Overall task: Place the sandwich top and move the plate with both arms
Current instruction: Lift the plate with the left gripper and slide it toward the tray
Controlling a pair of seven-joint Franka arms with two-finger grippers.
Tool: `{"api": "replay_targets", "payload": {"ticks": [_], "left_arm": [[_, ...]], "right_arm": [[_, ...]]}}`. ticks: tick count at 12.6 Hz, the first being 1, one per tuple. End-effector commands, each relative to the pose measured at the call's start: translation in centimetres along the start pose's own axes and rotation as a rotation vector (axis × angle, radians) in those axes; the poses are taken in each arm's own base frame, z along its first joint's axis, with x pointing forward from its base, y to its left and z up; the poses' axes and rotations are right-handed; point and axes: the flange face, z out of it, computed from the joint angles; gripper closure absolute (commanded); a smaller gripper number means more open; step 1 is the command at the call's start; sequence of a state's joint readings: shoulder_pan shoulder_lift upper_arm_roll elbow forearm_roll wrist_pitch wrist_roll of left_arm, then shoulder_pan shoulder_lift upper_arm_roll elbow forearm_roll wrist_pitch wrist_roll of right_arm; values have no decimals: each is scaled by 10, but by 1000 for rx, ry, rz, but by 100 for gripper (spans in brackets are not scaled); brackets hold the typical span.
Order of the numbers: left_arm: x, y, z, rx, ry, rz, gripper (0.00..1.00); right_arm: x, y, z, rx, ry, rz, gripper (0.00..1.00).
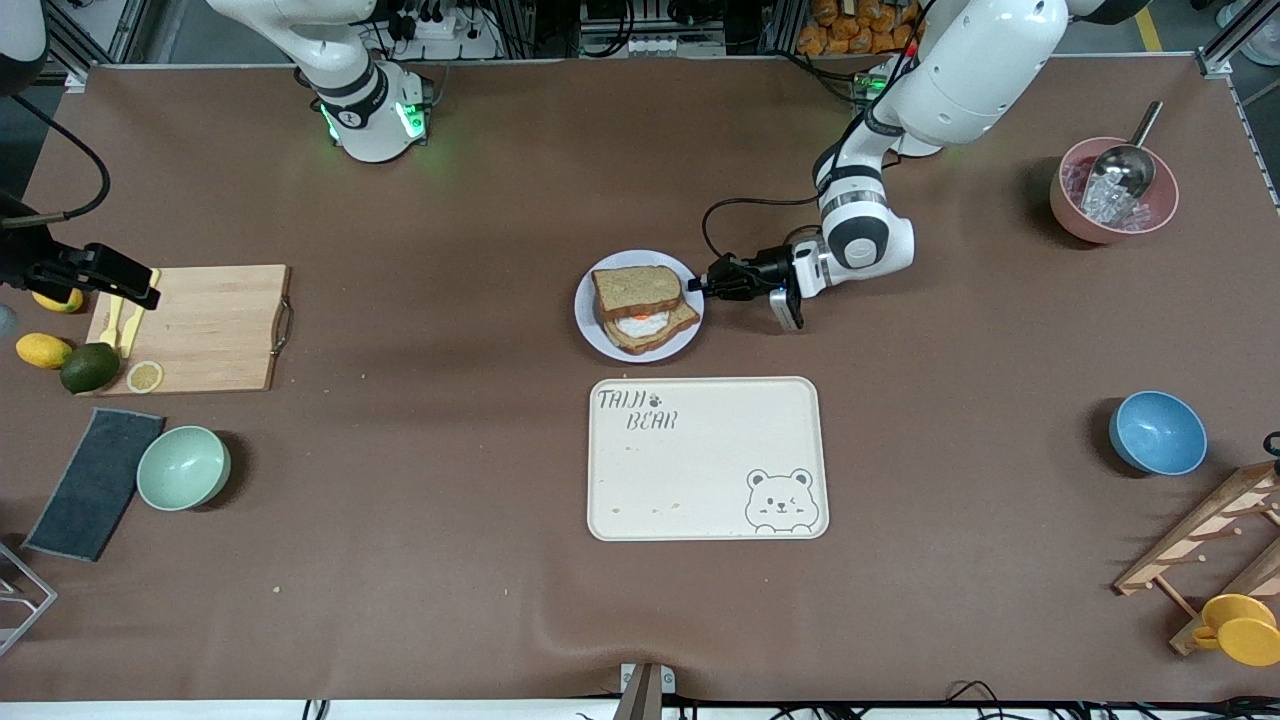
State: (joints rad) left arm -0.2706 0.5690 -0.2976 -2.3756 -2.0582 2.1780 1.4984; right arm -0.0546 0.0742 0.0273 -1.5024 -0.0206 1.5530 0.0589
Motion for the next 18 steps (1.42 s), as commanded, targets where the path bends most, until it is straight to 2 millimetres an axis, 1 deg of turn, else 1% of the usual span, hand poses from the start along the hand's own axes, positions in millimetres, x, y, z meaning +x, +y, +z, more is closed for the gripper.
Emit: {"api": "replay_targets", "payload": {"ticks": [1, 10, 12, 15, 18], "left_arm": [[0, -17, 16, 31, 22, 11, 100], [8, -7, 16, 18, 60, -3, 100], [12, 4, 17, 3, 64, -31, 100], [17, 14, 15, 6, 71, -61, 100], [24, 33, 14, -1, 80, -93, 100]], "right_arm": [[-3, -2, -2, -12, -2, 5, 0], [-2, -3, -1, -12, -2, 5, 0], [-3, -3, -3, -12, 0, 5, 0], [-2, -3, -1, -9, -2, 4, 0], [-2, -3, -2, -9, -2, 5, 0]]}}
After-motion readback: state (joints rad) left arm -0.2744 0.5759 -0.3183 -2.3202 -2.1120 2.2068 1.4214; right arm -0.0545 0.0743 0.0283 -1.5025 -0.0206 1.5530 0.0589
